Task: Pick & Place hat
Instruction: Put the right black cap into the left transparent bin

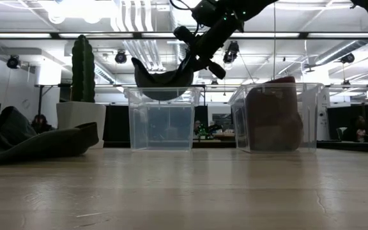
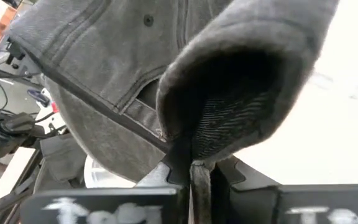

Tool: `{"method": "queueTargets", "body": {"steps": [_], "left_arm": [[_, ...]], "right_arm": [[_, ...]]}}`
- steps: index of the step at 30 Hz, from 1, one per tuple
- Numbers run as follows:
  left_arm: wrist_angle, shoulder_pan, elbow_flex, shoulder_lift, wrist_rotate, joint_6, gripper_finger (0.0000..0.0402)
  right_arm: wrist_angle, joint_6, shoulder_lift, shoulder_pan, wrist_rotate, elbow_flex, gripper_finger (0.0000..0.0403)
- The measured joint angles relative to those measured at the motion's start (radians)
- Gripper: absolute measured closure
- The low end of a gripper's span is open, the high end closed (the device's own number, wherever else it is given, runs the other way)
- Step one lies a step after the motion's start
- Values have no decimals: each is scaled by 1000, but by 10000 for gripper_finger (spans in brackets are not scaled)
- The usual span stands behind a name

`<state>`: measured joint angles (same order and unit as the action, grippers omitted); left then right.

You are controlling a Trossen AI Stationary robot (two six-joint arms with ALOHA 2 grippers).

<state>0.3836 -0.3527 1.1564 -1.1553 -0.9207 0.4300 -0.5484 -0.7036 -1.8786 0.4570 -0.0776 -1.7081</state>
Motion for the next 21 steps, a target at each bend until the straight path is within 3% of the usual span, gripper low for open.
{"method": "queueTargets", "body": {"steps": [12,21], "left_arm": [[0,0,0,0,2,-36,189],[0,-1,0,0,3,-41,189]], "right_arm": [[-24,4,0,0,-1,13,291],[-24,8,2,-1,-2,-57,266]]}}
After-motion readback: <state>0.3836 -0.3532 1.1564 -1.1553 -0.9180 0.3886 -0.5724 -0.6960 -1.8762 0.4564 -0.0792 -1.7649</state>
